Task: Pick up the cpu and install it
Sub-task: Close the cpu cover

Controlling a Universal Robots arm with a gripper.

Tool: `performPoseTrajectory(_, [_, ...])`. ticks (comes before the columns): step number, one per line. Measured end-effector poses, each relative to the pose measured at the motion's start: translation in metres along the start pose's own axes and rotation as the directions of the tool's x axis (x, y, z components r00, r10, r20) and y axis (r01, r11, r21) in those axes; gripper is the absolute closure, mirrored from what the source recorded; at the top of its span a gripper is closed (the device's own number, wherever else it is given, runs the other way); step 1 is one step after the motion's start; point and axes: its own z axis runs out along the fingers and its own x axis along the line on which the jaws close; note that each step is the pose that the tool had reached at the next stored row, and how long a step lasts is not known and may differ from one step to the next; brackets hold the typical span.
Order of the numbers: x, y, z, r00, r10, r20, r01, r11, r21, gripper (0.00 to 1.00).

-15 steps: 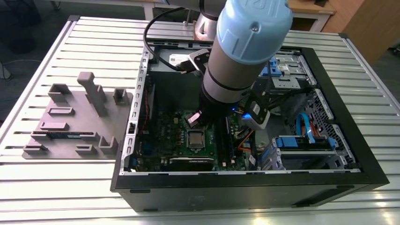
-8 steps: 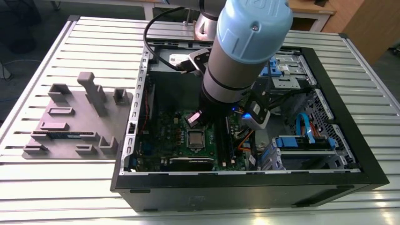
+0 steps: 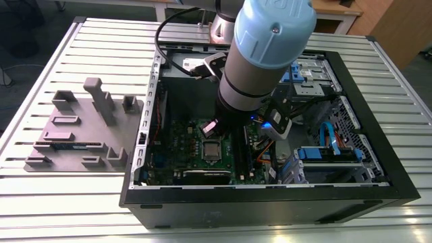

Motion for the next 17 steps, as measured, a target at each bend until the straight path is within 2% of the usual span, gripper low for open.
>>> performPoseTrajectory(3, [0.0000,0.0000,0.0000,0.9999,-0.015,-0.0028,0.015,0.9999,-0.0008,0.89])
performPoseTrajectory(5, [-0.0001,0.0000,0.0000,0.9989,-0.046,-0.0086,0.046,0.9989,-0.0025,0.89])
performPoseTrajectory(7, [0.0000,0.0000,0.0000,0.9966,-0.081,-0.0153,0.081,0.9967,-0.0046,0.89])
performPoseTrajectory(11, [0.0001,0.0000,0.0000,0.9894,-0.143,-0.0266,0.143,0.9897,-0.0088,0.89])
performPoseTrajectory(17, [0.0020,0.0012,0.0002,0.9889,-0.146,-0.0273,0.146,0.9892,-0.0090,0.89])
